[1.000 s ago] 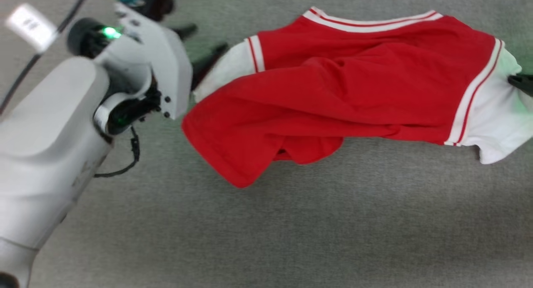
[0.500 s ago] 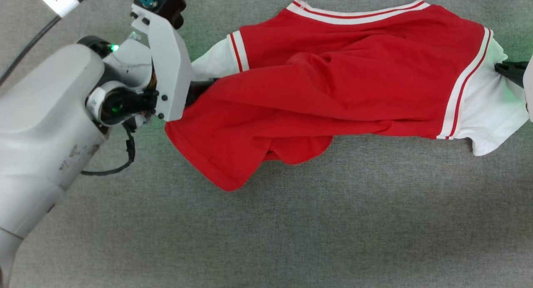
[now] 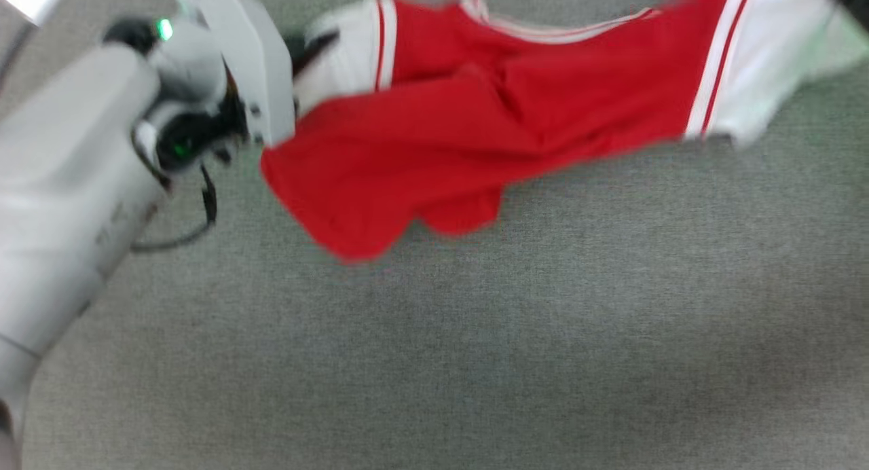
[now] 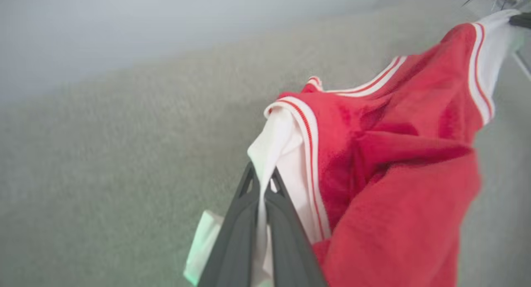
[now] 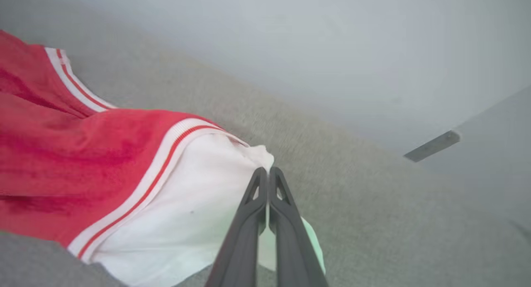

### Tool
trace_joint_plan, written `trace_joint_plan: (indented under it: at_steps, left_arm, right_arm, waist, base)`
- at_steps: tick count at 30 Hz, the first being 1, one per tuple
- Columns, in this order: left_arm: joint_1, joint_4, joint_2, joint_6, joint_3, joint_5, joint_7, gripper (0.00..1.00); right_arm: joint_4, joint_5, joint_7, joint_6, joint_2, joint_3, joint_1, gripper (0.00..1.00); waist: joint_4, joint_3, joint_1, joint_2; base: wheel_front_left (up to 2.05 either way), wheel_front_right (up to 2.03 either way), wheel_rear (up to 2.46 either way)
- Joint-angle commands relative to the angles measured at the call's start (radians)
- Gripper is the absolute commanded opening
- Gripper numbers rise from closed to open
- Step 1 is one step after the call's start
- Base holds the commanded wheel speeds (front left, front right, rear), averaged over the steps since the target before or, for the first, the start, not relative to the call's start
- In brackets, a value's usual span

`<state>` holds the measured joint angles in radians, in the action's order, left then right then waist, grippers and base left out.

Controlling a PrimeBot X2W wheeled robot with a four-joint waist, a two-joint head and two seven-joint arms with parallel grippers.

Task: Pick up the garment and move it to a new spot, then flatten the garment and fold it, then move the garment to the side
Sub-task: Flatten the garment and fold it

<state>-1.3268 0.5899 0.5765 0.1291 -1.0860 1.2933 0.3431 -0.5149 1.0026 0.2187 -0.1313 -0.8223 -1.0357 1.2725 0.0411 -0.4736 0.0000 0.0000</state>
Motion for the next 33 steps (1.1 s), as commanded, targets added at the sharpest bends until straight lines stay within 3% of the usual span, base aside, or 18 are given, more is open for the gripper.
trace_joint_plan:
  at_steps: [1, 5, 12, 17, 20, 24, 33]
  left_arm:
    - [-0.039, 0.024, -0.002, 0.002, 0.019, -0.009, -0.052, 0.0]
    - [-0.135, 0.108, -0.054, 0.002, 0.076, -0.016, -0.209, 0.0]
    - [-0.401, 0.321, -0.156, -0.008, 0.211, -0.041, -0.517, 0.0]
    - [-0.474, 0.397, -0.204, 0.0, 0.221, -0.055, -0.564, 0.0]
    - [-0.415, 0.35, -0.199, 0.002, 0.191, -0.027, -0.531, 0.0]
    - [-0.301, 0.25, -0.153, 0.002, 0.145, 0.017, -0.48, 0.0]
    - [0.132, -0.143, 0.046, 0.002, 0.004, 0.151, -0.446, 0.0]
  right_arm:
    - [-0.023, -0.014, -0.039, 0.001, 0.012, 0.019, 0.038, 0.0]
    - [-0.159, -0.082, -0.182, 0.001, 0.05, 0.104, 0.168, 0.0]
    - [-0.46, -0.192, -0.408, 0.001, 0.18, 0.285, 0.445, 0.0]
    - [-0.545, -0.215, -0.447, 0.001, 0.254, 0.313, 0.515, 0.0]
    - [-0.527, -0.192, -0.437, 0.001, 0.247, 0.289, 0.455, 0.0]
    - [-0.465, -0.167, -0.427, 0.001, 0.224, 0.238, 0.355, 0.0]
    - [-0.07, -0.011, -0.314, 0.001, -0.007, 0.097, -0.071, 0.0]
  waist:
    - [-0.009, 0.017, 0.0, 0.0]
    - [-0.014, 0.019, 0.0, 0.0]
    - [-0.015, 0.016, 0.0, 0.0]
    - [-0.016, 0.032, 0.0, 0.0]
    - [-0.015, 0.047, 0.0, 0.0]
    - [-0.018, 0.067, 0.0, 0.0]
    - [-0.011, 0.108, 0.0, 0.0]
  base:
    - [0.0, 0.0, 0.0]
    - [0.0, 0.0, 0.0]
    - [0.0, 0.0, 0.0]
    - [0.0, 0.0, 0.0]
    - [0.0, 0.0, 0.0]
    - [0.0, 0.0, 0.0]
    - [0.0, 0.0, 0.0]
